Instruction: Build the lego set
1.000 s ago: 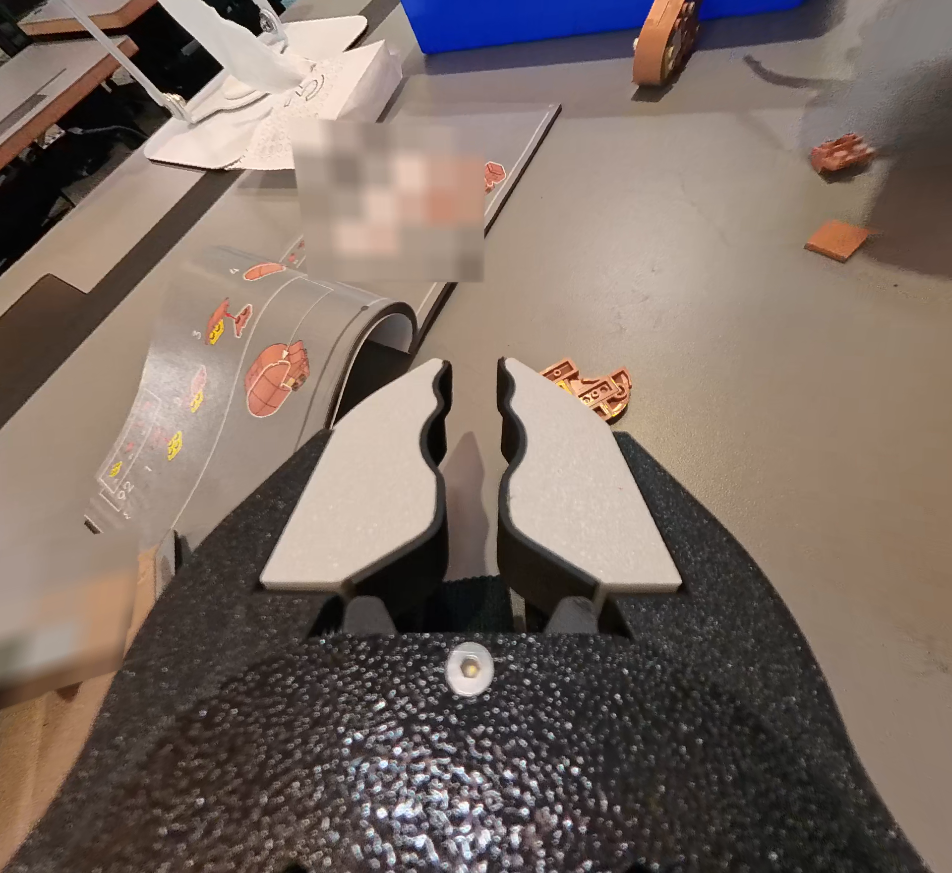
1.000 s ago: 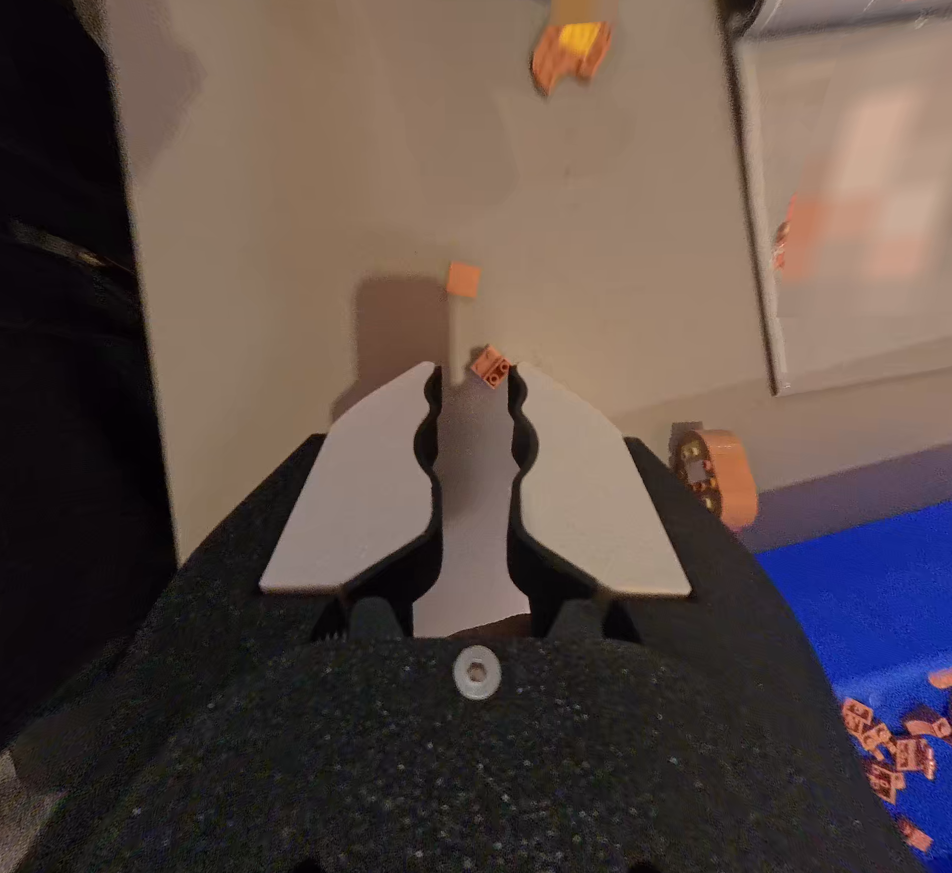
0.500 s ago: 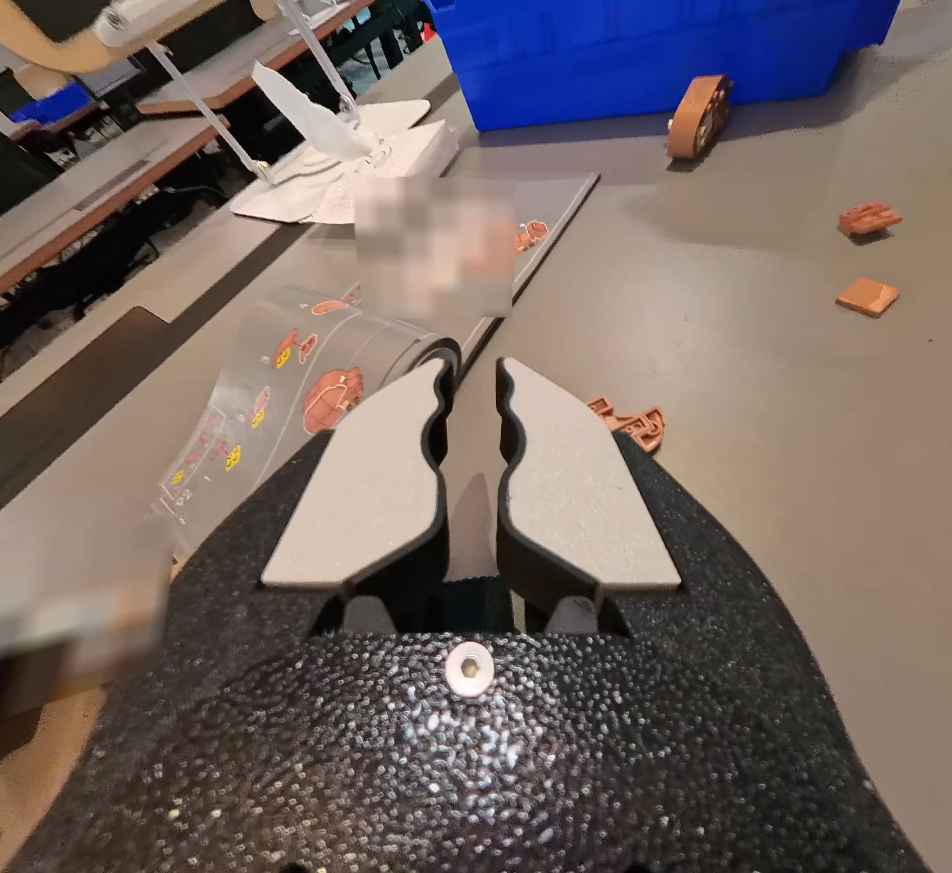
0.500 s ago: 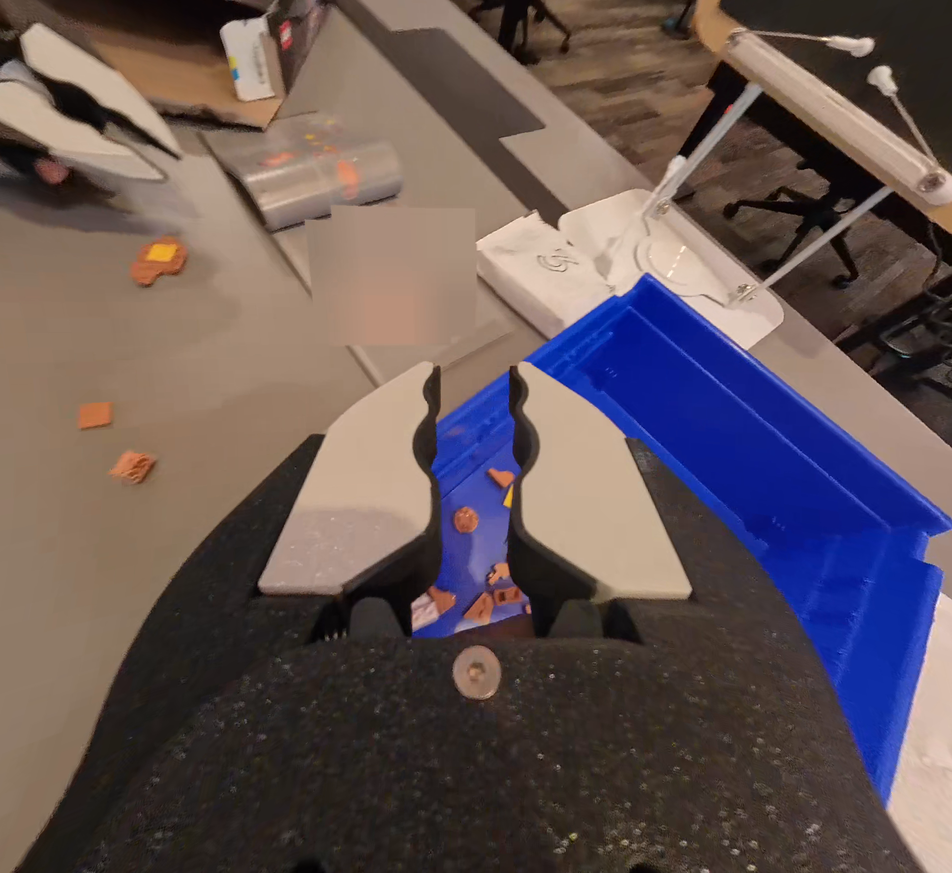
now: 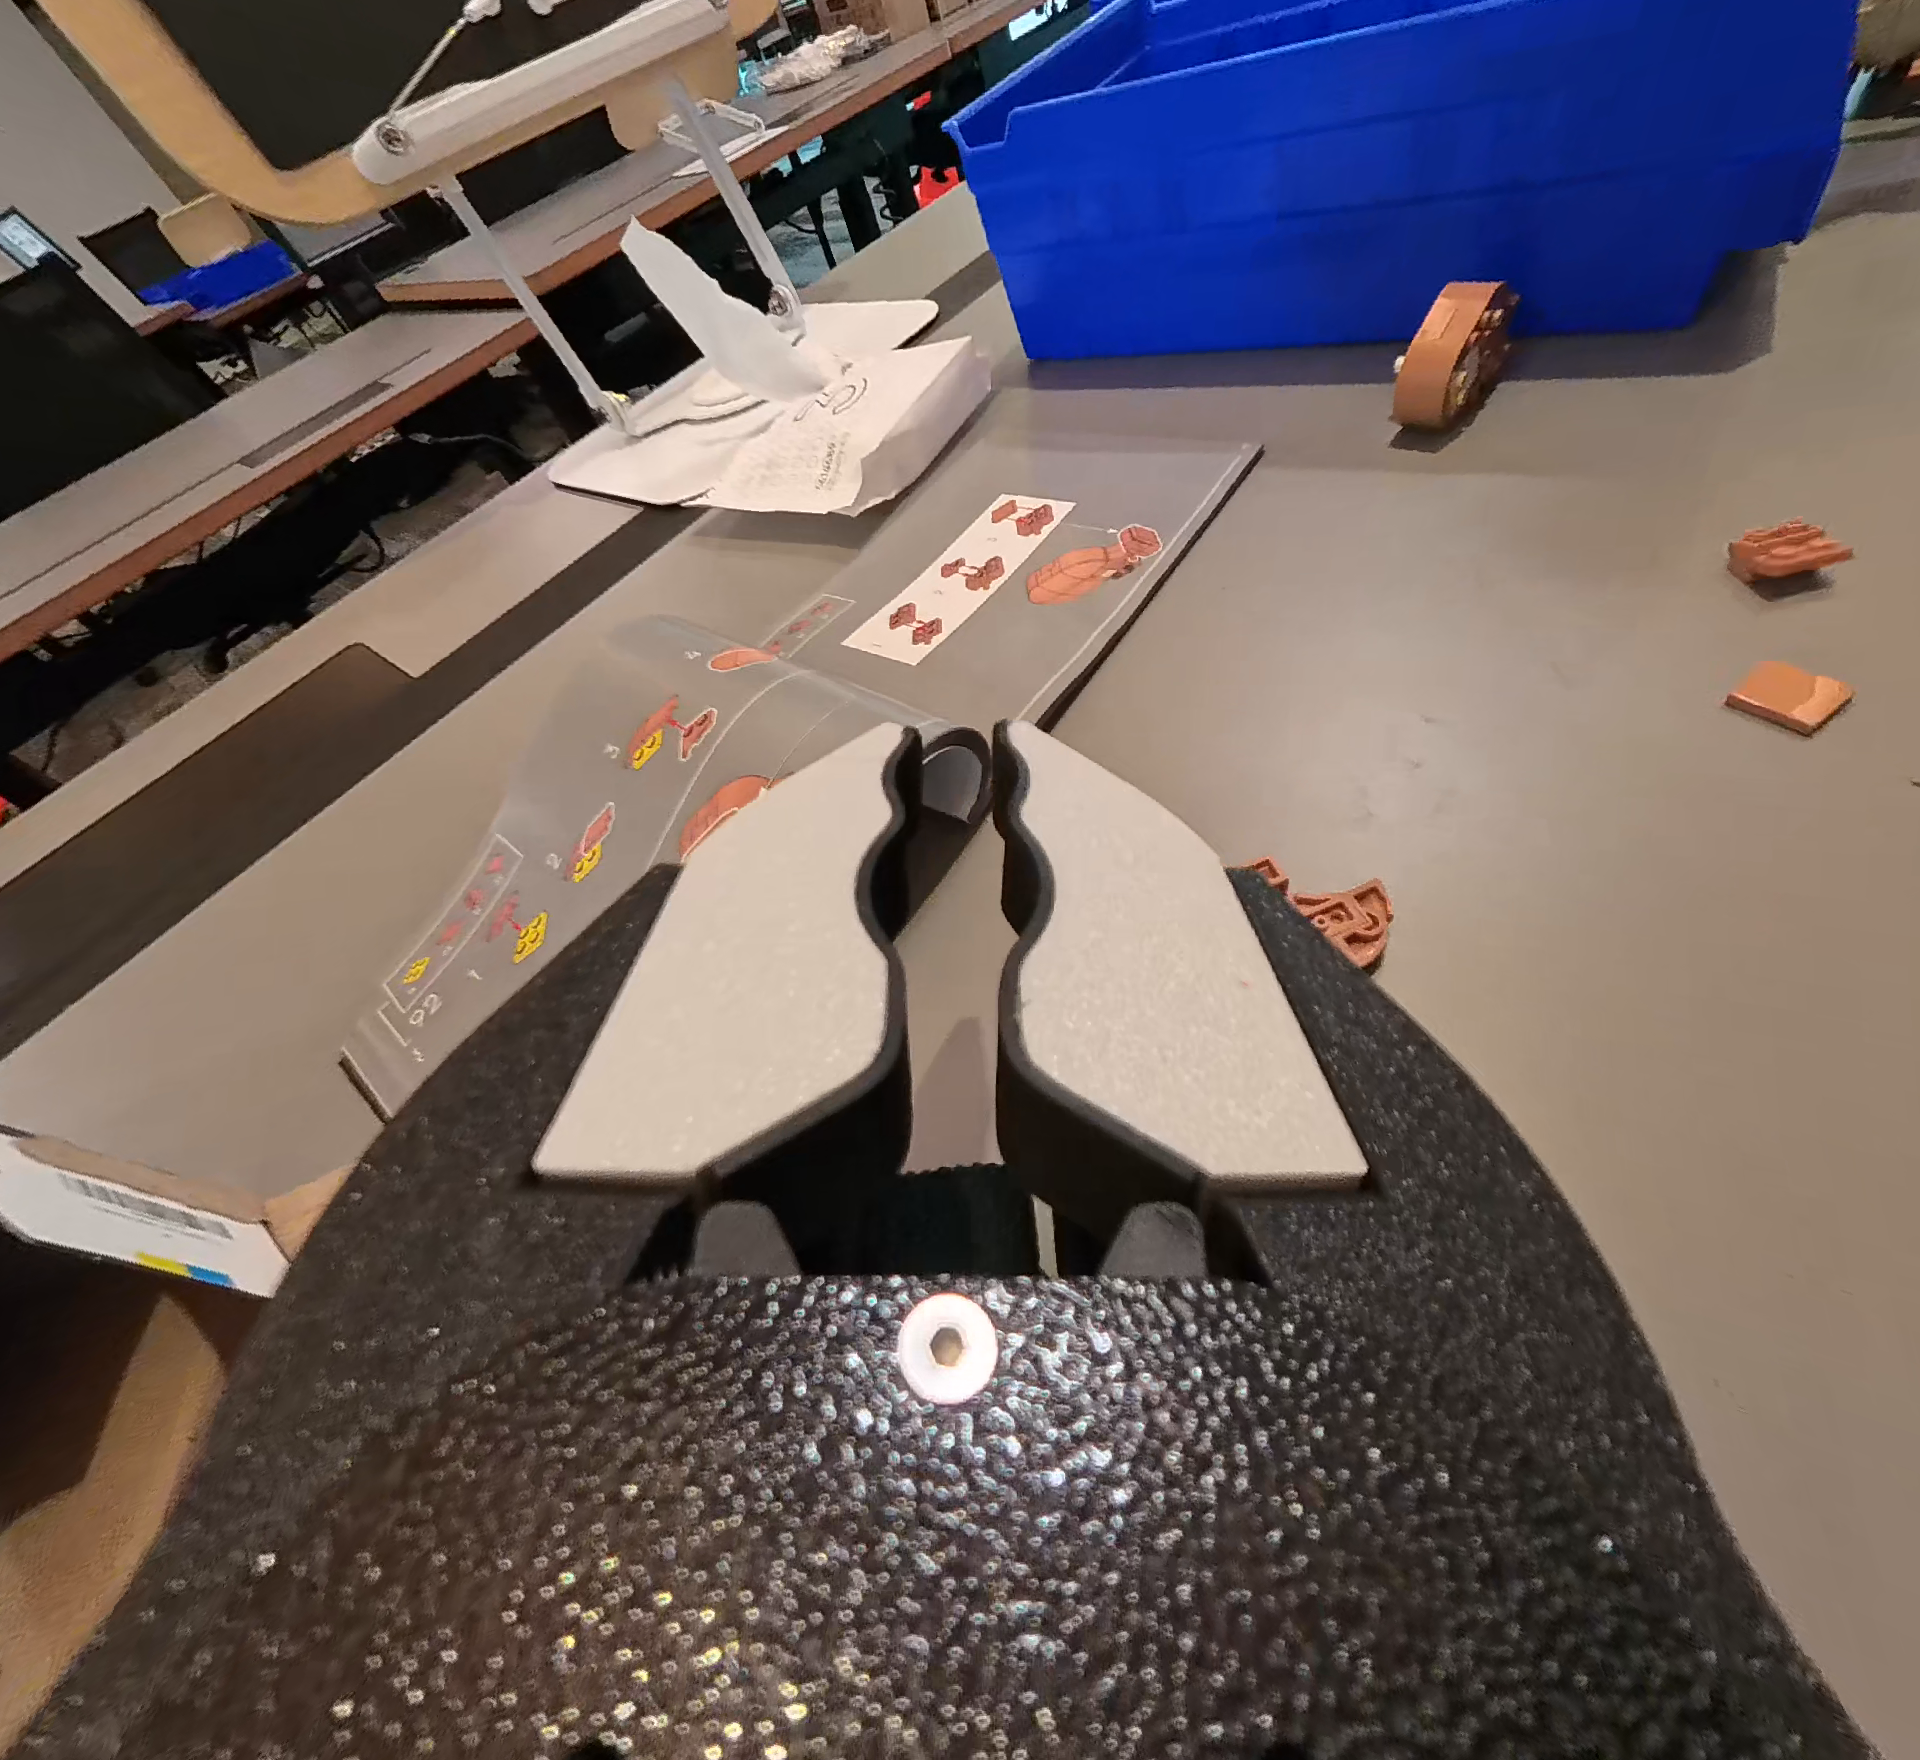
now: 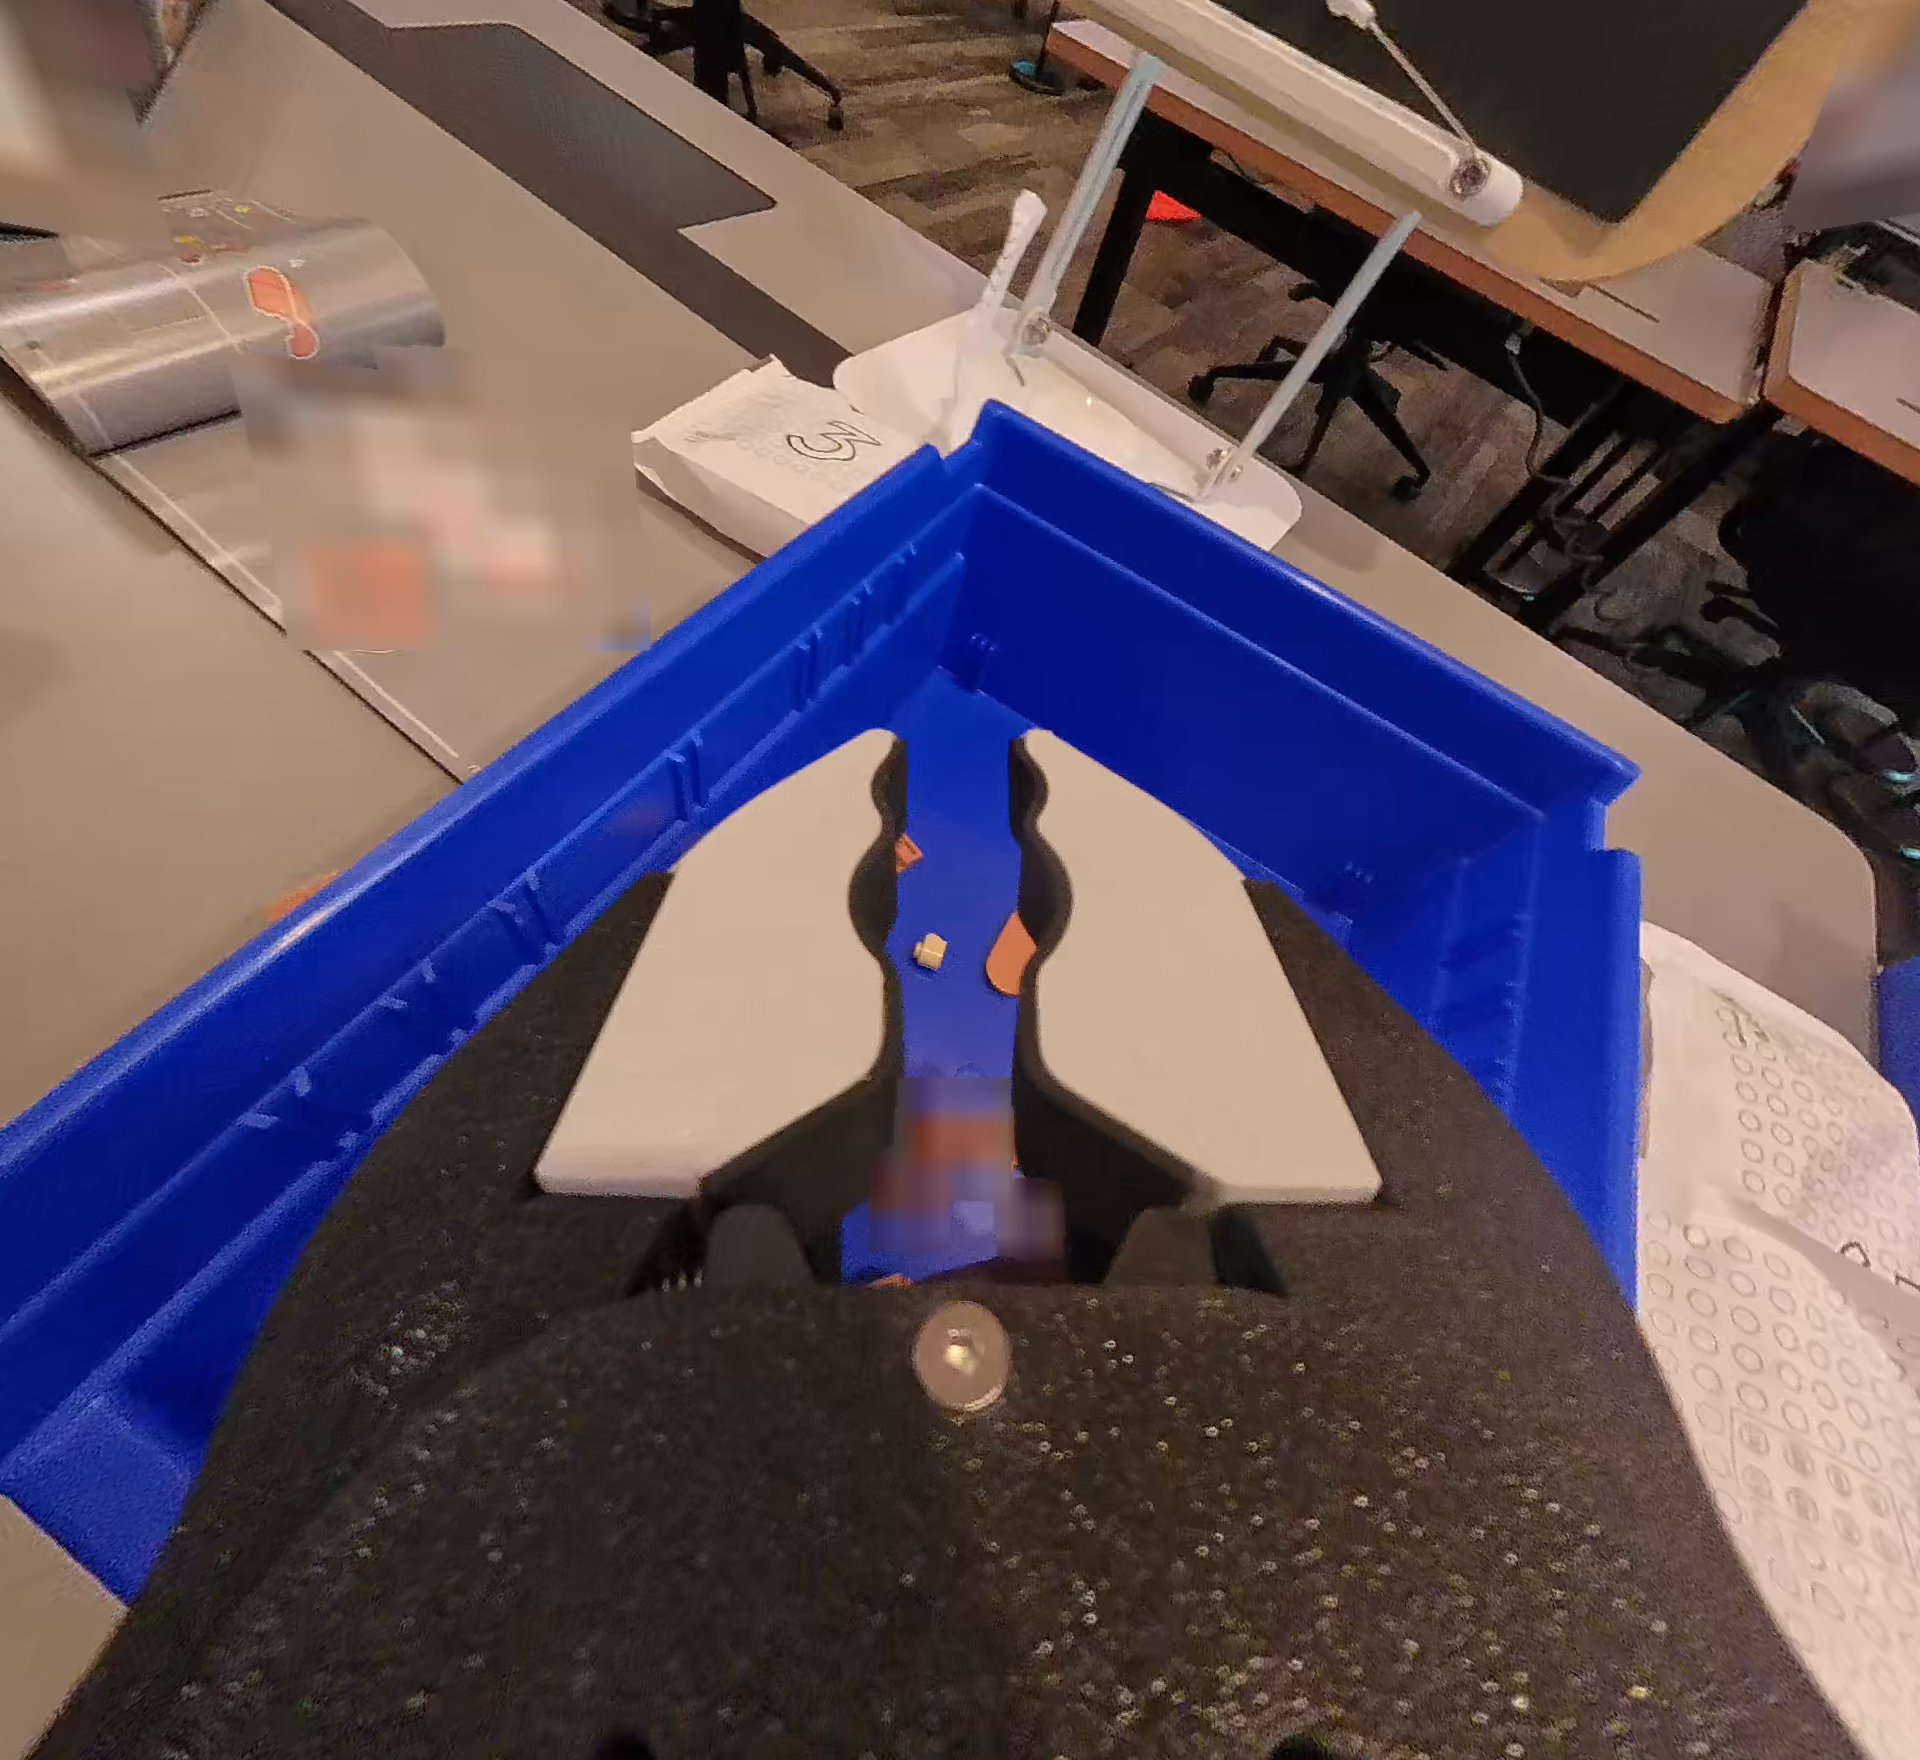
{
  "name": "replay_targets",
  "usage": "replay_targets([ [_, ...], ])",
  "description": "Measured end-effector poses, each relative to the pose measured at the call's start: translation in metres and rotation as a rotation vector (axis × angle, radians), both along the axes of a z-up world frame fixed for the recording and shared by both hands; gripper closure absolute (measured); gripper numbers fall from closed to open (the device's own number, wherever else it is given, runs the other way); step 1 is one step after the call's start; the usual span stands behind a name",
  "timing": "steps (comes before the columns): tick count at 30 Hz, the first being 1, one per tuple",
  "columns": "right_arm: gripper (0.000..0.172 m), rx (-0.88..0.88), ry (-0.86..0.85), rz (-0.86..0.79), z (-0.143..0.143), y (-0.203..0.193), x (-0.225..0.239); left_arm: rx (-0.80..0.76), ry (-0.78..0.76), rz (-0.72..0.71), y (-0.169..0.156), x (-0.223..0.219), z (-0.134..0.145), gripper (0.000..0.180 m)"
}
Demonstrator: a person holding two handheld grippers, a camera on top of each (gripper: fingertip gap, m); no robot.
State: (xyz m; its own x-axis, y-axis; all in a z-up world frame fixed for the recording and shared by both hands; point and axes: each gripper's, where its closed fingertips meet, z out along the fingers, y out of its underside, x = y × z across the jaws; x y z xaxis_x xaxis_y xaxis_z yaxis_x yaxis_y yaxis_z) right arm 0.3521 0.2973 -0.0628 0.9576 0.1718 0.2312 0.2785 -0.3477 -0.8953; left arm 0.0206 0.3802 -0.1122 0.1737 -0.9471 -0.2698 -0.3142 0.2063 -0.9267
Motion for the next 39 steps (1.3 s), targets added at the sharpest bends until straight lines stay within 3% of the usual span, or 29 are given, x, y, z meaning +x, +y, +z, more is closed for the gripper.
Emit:
replay_targets([
  [12,0.154,-0.082,0.026,-0.014,0.014,-0.024,0.023,0.001,0.004,0.011,0.003,0.001,0.000,0.169],
  [16,0.155,-0.178,-0.009,0.029,-0.004,-0.026,0.016,0.001,0.004,0.026,0.007,0.001,0.000,0.169],
  [22,0.154,-0.520,-0.053,0.136,-0.067,-0.035,-0.002,0.007,0.013,0.035,0.010,0.003,-0.002,0.169],
  [26,0.153,-0.646,-0.100,0.151,-0.094,-0.037,-0.005,0.023,0.017,0.032,0.008,0.003,-0.002,0.169],
  [39,0.145,-0.734,-0.174,0.089,-0.113,-0.040,-0.001,0.033,0.024,0.010,0.003,0.002,-0.003,0.169],
])
